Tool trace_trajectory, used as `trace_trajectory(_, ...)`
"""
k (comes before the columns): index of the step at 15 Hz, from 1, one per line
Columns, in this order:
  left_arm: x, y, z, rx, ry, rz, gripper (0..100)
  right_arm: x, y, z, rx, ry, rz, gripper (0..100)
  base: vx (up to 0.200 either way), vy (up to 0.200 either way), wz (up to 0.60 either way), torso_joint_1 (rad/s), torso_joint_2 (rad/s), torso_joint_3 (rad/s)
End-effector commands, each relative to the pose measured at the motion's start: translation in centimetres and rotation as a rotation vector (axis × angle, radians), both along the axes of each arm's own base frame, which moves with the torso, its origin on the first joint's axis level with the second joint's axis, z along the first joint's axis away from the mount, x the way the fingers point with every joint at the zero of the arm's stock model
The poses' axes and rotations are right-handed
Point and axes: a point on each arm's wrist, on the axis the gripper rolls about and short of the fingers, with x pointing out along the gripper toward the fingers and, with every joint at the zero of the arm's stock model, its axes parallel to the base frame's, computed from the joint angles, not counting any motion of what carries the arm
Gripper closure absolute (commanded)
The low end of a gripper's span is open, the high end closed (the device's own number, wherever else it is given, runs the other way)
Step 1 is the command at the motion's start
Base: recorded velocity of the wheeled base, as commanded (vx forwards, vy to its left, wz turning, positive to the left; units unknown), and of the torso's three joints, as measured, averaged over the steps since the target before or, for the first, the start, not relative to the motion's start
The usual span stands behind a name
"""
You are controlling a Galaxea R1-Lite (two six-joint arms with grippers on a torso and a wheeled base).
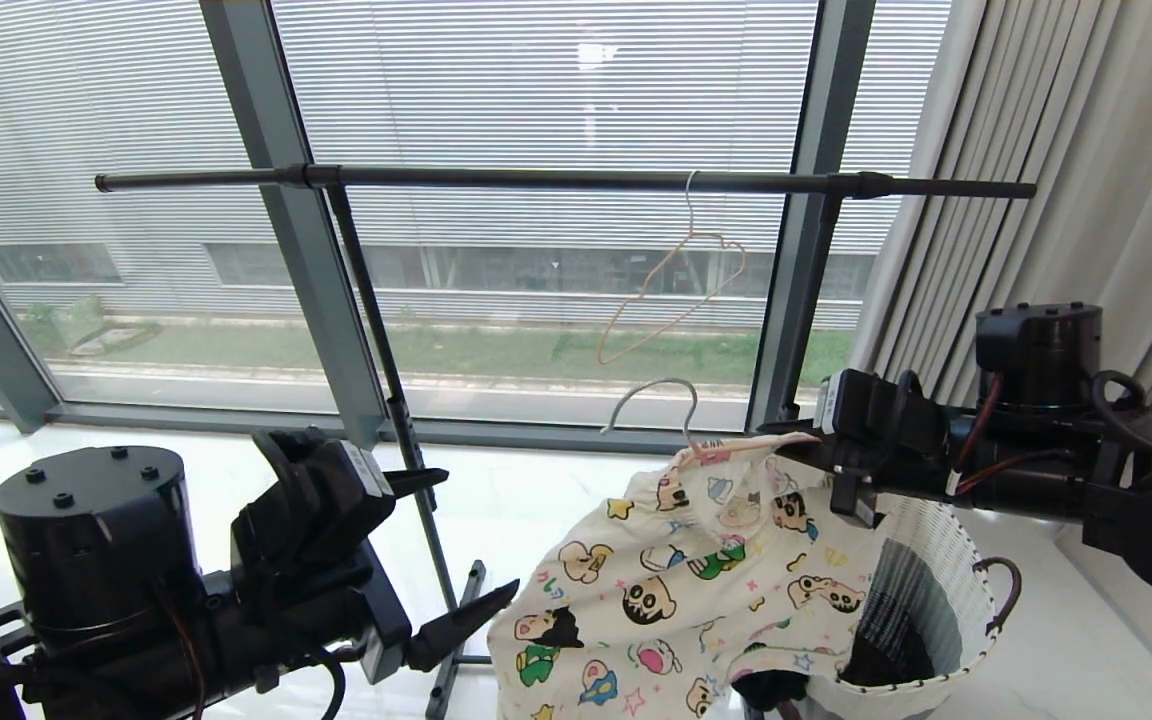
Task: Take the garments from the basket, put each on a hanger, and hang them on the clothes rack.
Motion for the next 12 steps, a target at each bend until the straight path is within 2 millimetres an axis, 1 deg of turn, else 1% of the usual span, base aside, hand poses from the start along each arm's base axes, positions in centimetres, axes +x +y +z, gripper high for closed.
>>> trace_trajectory(1, -0.1, -0.7, -0.5, 0.005, 0.027, -0.044, 0, -0.4, 0.4, -0.1, -0.004, -0.003, 0.017, 100, 0.000, 0.000, 0.00, 0.000, 0.00, 0.000)
trace_trajectory(3, -0.4, -1.1, -0.8, 0.012, 0.038, -0.064, 0, -0.4, 0.4, -0.1, 0.005, -0.017, 0.017, 100, 0.000, 0.000, 0.00, 0.000, 0.00, 0.000)
trace_trajectory(4, -0.4, -0.5, -2.0, 0.036, 0.087, -0.036, 0, -0.4, 0.4, 0.1, 0.023, -0.044, 0.031, 100, 0.000, 0.000, 0.00, 0.000, 0.00, 0.000)
trace_trajectory(5, -0.3, 0.1, -2.5, 0.043, 0.108, -0.010, 0, -0.5, 0.3, 0.0, 0.025, -0.047, 0.044, 100, 0.000, 0.000, 0.00, 0.000, 0.00, 0.000)
trace_trajectory(6, -0.1, 1.2, -3.4, 0.060, 0.148, 0.037, 0, -0.6, 0.4, 0.1, 0.009, -0.083, 0.092, 100, 0.000, 0.000, 0.00, 0.000, 0.00, 0.000)
trace_trajectory(7, -0.2, 1.3, -3.7, 0.065, 0.160, 0.039, 0, -0.8, 0.4, 0.1, -0.016, -0.130, 0.139, 100, 0.000, 0.000, 0.00, 0.000, 0.00, 0.000)
trace_trajectory(8, -0.2, 1.2, -3.7, 0.066, 0.159, 0.031, 0, -0.8, 0.4, 0.0, -0.021, -0.136, 0.151, 100, 0.000, 0.000, 0.00, 0.000, 0.00, 0.000)
trace_trajectory(10, -1.1, 0.1, -3.8, 0.073, 0.150, -0.095, 0, -0.7, 0.4, -0.3, -0.026, -0.131, 0.156, 100, 0.000, 0.000, 0.00, 0.000, 0.00, 0.000)
trace_trajectory(12, -2.0, -0.9, -4.2, 0.090, 0.156, -0.169, 0, -0.7, 0.4, -0.4, -0.027, -0.129, 0.159, 100, 0.000, 0.000, 0.00, 0.000, 0.00, 0.000)
